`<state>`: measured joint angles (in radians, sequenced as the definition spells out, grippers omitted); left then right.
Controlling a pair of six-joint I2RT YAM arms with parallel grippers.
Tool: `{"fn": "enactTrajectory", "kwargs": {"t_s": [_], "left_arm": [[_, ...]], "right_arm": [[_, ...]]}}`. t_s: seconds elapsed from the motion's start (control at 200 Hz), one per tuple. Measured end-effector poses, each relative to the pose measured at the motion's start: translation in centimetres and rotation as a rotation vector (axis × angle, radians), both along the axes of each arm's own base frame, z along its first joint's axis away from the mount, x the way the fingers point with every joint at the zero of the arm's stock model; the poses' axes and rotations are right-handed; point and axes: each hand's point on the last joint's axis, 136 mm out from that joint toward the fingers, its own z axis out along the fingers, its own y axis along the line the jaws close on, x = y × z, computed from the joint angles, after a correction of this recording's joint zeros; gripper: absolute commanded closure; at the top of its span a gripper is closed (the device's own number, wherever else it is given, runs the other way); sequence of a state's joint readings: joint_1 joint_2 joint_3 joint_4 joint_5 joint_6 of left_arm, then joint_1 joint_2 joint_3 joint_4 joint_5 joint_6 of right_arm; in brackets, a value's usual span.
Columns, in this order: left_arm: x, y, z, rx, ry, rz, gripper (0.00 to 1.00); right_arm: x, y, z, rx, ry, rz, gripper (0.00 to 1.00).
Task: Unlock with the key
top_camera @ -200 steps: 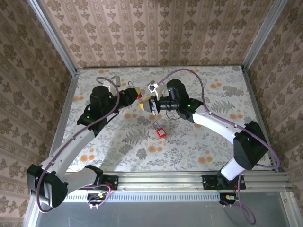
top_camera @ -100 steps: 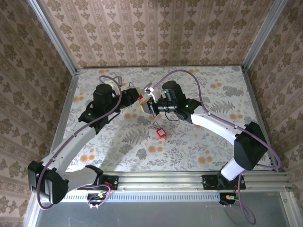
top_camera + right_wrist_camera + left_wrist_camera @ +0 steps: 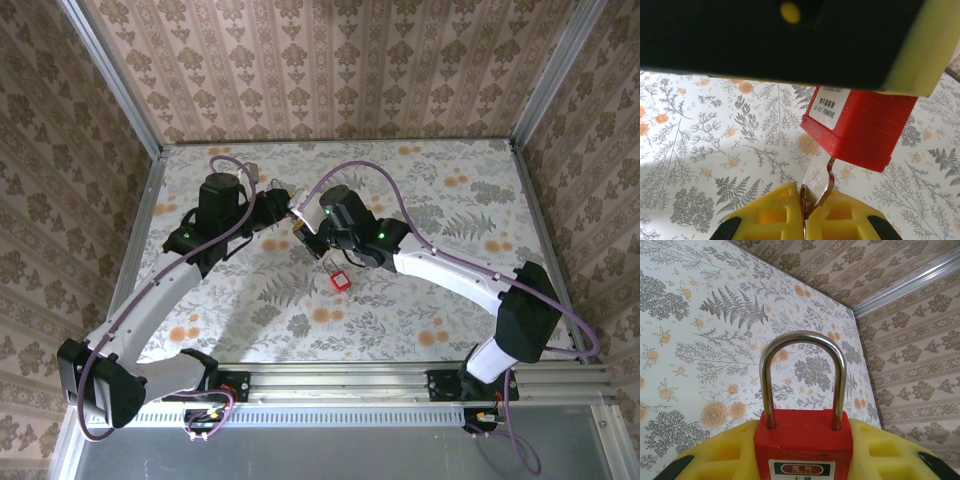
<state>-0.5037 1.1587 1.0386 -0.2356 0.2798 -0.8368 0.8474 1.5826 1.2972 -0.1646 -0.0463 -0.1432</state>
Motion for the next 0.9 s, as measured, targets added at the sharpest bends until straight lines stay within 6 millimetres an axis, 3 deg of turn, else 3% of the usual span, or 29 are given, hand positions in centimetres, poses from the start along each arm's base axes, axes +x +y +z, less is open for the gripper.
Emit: {"fn": "enactTrajectory", "kwargs": {"t_s": [0.335,0.49,0.58,0.775,0.9], "left_arm": [[0.2,-0.1,0.0,-0.013,0.016,0.01,1.0],[0.2,-0.1,0.2,-0.018,0.009,0.011,1.0],[0.1,-0.4,0.5,-0.027,-0.001,0.002,1.0],[-0.3,-1.2,1.2,-0.052,-0.017,-0.03,1.0],[-0.5,-1.3,1.2,-0.056,-0.02,-0.037,1.0]], "right_arm": [[0.2,-0.1,0.0,-0.038,-0.045,-0.014,1.0],[0.3,-0.3,0.2,0.005,-0.001,-0.01,0.84],[0.4,-0.5,0.7,0.059,0.03,0.003,0.81],[0.7,-0.6,1.7,0.159,0.082,0.029,0.81],[1.0,-0.9,1.8,0.215,0.124,0.038,0.87]]}}
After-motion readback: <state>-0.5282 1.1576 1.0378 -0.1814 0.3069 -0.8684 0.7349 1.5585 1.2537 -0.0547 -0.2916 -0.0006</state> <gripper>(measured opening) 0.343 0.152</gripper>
